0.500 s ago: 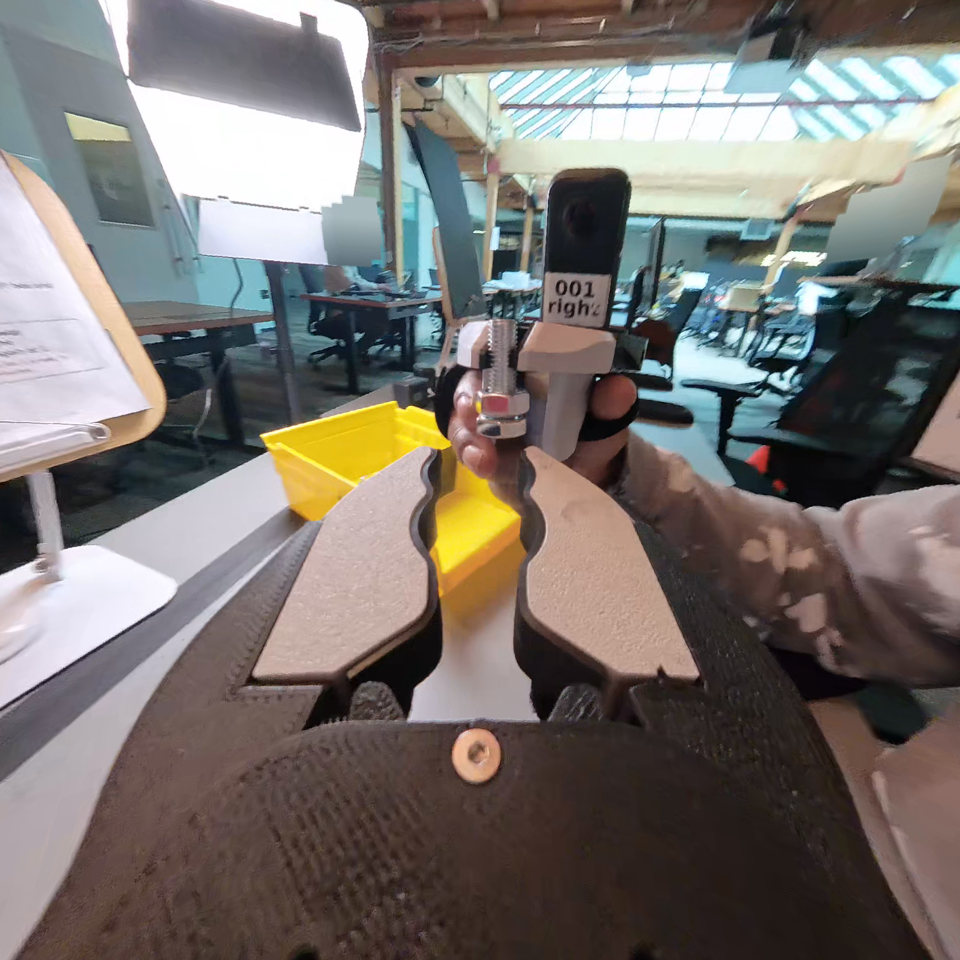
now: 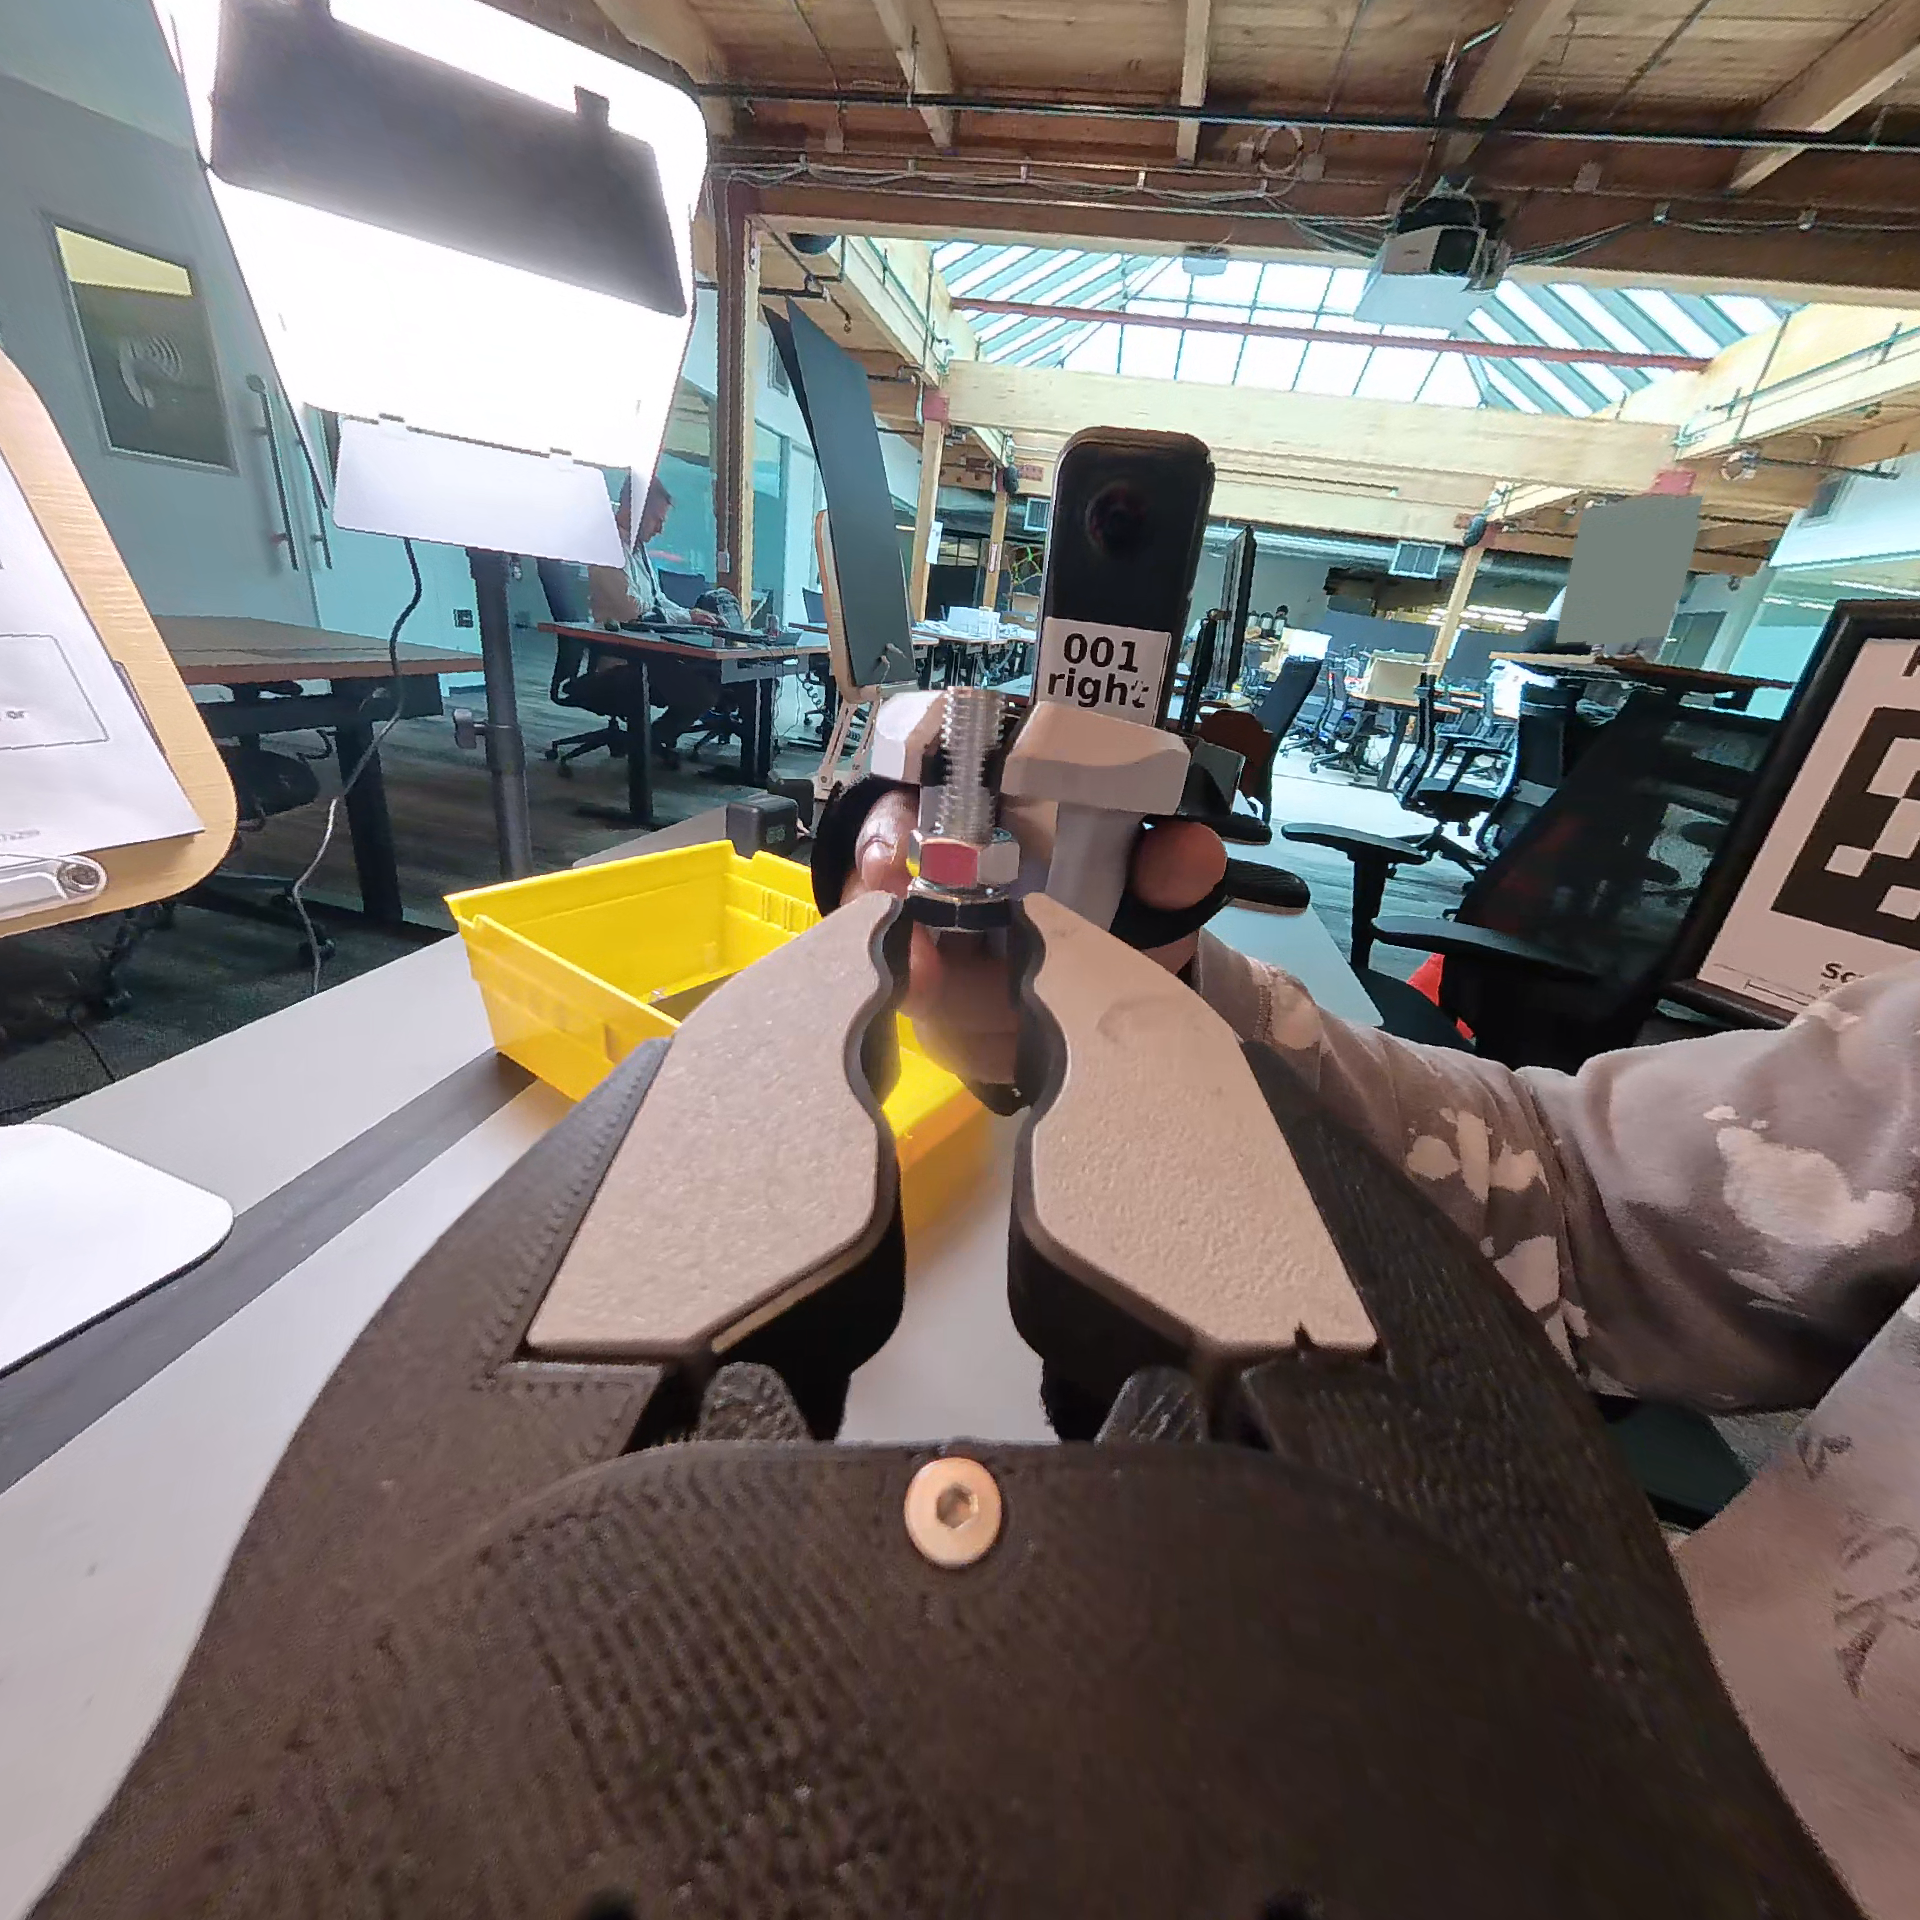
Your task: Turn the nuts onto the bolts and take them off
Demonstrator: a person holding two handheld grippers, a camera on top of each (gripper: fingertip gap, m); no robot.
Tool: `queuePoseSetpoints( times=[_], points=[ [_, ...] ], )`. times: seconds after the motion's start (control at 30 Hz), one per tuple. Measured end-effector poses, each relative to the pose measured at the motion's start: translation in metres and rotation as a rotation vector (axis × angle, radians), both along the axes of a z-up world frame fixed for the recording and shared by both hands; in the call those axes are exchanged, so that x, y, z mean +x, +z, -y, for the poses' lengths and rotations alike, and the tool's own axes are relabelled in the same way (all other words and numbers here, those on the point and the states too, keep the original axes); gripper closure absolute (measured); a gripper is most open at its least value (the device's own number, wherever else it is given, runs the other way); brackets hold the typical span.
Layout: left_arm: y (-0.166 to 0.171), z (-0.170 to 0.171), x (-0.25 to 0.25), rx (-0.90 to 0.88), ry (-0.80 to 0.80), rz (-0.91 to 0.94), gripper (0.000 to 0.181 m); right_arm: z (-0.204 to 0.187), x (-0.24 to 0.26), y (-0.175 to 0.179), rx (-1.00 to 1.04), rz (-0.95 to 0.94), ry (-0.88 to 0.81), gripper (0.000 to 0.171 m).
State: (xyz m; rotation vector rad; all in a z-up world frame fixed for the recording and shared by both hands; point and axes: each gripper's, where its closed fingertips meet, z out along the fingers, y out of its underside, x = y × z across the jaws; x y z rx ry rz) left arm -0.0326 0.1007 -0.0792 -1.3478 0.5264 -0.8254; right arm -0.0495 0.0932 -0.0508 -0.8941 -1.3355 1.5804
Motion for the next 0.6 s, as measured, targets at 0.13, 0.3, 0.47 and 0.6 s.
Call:
queuePoseSetpoints(
  times=[0.13, 0.3, 0.47, 0.6],
  points=[
    [0.0, -0.001, -0.001, 0.018, 0.018, 0.017, 0.164, 0.0, 0.0, 0.0, 0.0, 0.008, -0.004, 0.162],
    [0.001, -0.008, -0.014, 0.044, 0.126, 0.055, 0.164, -0.012, -0.002, -0.001, -0.013, 0.058, -0.079, 0.145],
    [-0.001, -0.011, -0.017, 0.055, 0.163, 0.047, 0.164, -0.014, -0.015, -0.015, 0.01, 0.124, -0.14, 0.14],
    [0.008, -0.005, -0.024, 0.08, 0.139, 0.105, 0.164, -0.036, -0.007, -0.01, -0.012, 0.107, -0.225, 0.162]
  ],
)
